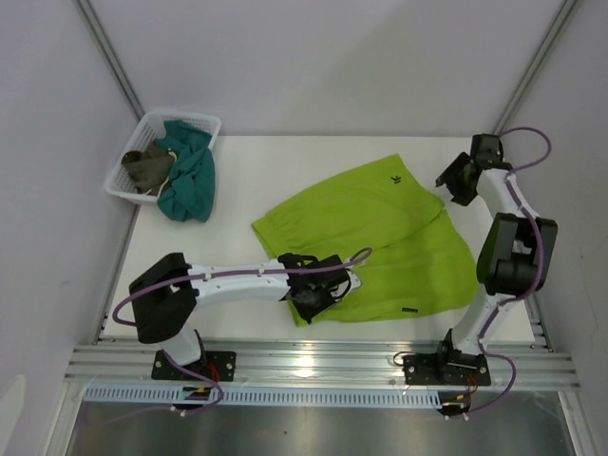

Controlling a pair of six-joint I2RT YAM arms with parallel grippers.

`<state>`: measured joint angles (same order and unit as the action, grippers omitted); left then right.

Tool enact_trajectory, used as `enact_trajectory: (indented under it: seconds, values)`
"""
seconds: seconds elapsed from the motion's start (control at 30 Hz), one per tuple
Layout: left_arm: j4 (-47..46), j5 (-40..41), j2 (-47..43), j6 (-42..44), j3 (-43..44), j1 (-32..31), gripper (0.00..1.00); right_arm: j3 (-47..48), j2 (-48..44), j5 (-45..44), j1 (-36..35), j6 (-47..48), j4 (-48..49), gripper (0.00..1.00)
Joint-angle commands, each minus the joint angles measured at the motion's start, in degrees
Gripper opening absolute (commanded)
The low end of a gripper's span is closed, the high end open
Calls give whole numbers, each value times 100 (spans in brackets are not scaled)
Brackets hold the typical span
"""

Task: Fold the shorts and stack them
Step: Flatten the shorts out, then fold the shorts

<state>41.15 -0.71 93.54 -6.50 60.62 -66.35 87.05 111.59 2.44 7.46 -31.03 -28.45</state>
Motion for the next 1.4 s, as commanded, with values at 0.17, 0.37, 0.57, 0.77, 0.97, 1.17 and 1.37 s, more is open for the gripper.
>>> enact_trajectory:
  seconds: [0.17,0.37,0.57,0.77,0.97,1.17,1.37]
  values:
    - [306,-201,86,26,644,25,1,-1723,-2666,-41,913,-491,-1399,56]
    - [587,-333,437,-53,1118,122,0,-2216,-3793,-596,1229,-641,-2621,59]
    - [614,-824,604,-70,1277,184,1,-2639,-4250,-130,1740,-606,-2692,58]
    - [702,-1045,517,-9,1189,192,1,-3035,-4523,-470,2022,-606,-2833,54]
    - [526,-1563,323,-272,979,184,1,-3588,-4769,-736,2110,-659,-2439,53]
    - [447,-1547,297,-343,864,184,0,-4046,-4559,-999,2294,-835,-1938,52]
    - [412,-1616,314,-378,855,219,1,-4195,-3962,-825,2996,-581,-1384,54]
